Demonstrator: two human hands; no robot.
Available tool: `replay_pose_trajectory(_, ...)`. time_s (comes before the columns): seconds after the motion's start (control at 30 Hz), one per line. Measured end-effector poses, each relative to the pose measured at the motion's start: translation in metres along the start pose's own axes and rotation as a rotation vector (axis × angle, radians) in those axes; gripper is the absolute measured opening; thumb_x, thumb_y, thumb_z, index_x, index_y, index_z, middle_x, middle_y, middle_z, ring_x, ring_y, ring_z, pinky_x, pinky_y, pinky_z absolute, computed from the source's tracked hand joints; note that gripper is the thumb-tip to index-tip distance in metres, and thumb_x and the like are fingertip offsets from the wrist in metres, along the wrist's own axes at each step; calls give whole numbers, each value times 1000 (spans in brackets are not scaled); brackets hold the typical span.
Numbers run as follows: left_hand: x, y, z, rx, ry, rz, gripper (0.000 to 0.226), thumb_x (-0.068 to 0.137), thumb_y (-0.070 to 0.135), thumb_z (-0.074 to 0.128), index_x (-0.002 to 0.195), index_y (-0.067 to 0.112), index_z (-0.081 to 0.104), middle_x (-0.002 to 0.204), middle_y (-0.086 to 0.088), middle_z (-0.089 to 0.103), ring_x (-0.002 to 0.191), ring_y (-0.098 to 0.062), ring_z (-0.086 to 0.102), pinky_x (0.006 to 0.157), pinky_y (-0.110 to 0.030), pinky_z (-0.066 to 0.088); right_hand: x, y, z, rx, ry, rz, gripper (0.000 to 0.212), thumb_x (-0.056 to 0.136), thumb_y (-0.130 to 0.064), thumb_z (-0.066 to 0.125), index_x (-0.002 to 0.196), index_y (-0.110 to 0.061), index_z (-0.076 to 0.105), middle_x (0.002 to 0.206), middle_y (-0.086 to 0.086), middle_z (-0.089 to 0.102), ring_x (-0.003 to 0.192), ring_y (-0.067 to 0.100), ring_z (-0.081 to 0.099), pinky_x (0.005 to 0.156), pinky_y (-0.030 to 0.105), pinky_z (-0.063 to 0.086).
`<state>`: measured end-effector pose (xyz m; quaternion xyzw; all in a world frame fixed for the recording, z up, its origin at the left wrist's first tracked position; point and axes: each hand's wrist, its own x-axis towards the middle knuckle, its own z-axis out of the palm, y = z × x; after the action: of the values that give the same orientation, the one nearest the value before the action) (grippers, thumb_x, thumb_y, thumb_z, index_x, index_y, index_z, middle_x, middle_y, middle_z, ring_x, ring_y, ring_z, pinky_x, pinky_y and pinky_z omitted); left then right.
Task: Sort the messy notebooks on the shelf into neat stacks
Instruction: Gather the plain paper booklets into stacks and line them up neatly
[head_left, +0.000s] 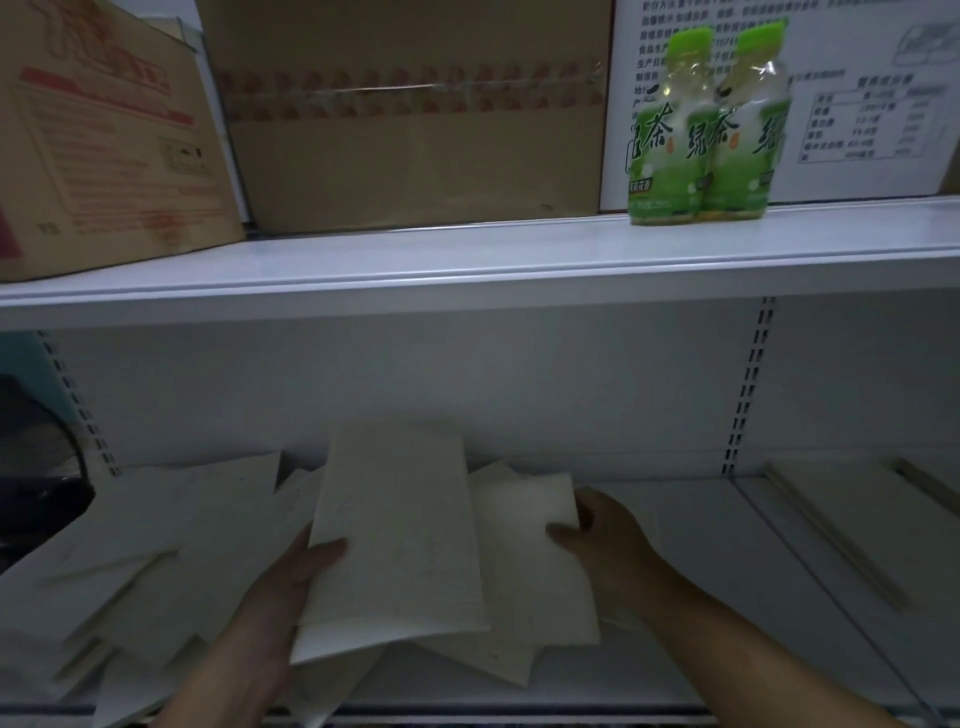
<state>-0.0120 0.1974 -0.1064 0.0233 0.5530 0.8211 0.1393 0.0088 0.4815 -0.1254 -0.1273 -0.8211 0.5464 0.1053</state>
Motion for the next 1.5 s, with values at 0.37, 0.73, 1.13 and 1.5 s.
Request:
replay_pose_trajectory(0.37,5,14,7,193,-83,55,51,65,28,77,112,19,63,94,-8,75,78,-28,73,58,-32,57,5,-22,-150,314,-252,46,83,47,-38,89,122,-18,62,111,12,70,101,36,65,93,50,49)
replay_pose_trajectory(0.73,-1,-55,108,400,-473,-94,71,46,26,78,114,20,60,102,5,74,94,-11,70,67,-16,53,-5,-44,-94,-694,-103,-382,43,88,-33,64,130,-27,55,127,-11,59,117,6,54,98,21,41)
replay_pose_trajectory(1.13,30,-125,208,80,-378,-226,74,42,15,63,115,4,57,90,-15,68,77,-27,63,58,-28,47,-76,30,-138,616,84,407,29,82,1,62,111,2,62,104,22,70,95,37,67,83,42,55)
replay_pose_trajectory(1.5,33,-158,276,397,-336,-169,67,44,22,66,109,5,67,96,-10,73,81,-19,69,69,-25,56,-48,70,-199,-115,170,439,57,81,-18,70,133,-9,50,121,5,60,100,19,58,88,28,49)
